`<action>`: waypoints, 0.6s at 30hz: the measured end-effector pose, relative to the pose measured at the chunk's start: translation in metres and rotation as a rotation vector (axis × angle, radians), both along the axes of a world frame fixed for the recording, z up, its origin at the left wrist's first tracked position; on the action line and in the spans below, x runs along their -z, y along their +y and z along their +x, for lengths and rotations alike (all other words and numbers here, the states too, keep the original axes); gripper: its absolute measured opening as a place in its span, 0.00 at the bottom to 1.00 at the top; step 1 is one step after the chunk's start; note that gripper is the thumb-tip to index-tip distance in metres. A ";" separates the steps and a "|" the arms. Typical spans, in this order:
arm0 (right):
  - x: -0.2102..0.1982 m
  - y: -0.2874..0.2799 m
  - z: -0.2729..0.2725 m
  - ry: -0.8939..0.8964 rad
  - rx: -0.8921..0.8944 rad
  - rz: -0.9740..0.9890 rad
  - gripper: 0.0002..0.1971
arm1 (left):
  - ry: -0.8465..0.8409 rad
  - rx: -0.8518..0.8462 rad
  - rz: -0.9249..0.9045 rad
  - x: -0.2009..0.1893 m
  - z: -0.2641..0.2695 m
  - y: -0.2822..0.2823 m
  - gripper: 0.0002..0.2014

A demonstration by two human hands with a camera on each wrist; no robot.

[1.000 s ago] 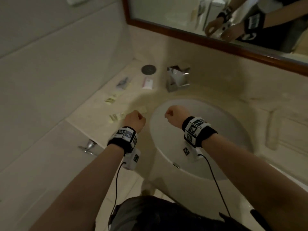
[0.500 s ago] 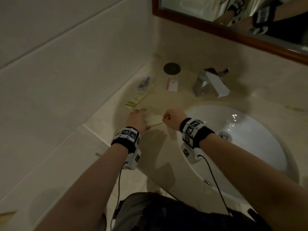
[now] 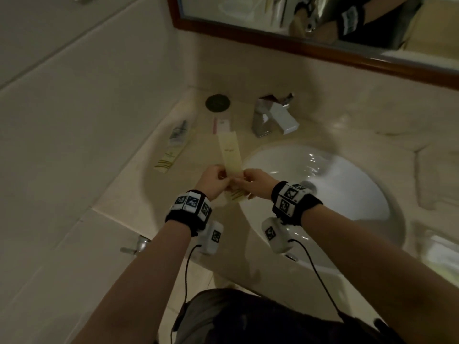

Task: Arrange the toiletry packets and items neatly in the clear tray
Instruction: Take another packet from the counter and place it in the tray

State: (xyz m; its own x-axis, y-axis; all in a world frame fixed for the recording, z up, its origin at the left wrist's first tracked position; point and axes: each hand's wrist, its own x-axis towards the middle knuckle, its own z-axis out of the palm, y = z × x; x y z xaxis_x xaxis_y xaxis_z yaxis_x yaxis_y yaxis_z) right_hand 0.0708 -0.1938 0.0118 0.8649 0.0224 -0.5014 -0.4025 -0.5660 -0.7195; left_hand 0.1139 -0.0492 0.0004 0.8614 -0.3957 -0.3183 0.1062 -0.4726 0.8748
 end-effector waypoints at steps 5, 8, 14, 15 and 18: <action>-0.005 -0.052 -0.034 -0.093 0.075 -0.187 0.08 | 0.062 -0.063 -0.153 -0.002 -0.031 -0.055 0.07; -0.010 -0.086 -0.063 -0.059 0.174 -0.102 0.12 | 0.043 -0.040 -0.149 -0.005 -0.050 -0.090 0.11; -0.014 -0.164 -0.134 -0.016 0.168 -0.168 0.10 | 0.072 -0.113 -0.283 -0.019 -0.082 -0.162 0.12; -0.014 -0.174 -0.145 0.003 0.201 -0.121 0.10 | 0.085 -0.101 -0.304 -0.020 -0.087 -0.172 0.11; -0.018 -0.207 -0.188 0.037 0.359 0.016 0.09 | 0.039 0.031 -0.297 -0.021 -0.112 -0.210 0.07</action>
State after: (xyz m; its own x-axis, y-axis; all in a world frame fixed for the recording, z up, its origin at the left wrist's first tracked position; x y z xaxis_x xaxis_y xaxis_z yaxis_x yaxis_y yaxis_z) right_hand -0.1168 -0.4009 0.0297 0.8007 -0.2712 -0.5342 -0.5991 -0.3725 -0.7088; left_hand 0.0023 -0.2595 0.0213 0.8371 -0.5022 -0.2171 0.1316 -0.2004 0.9708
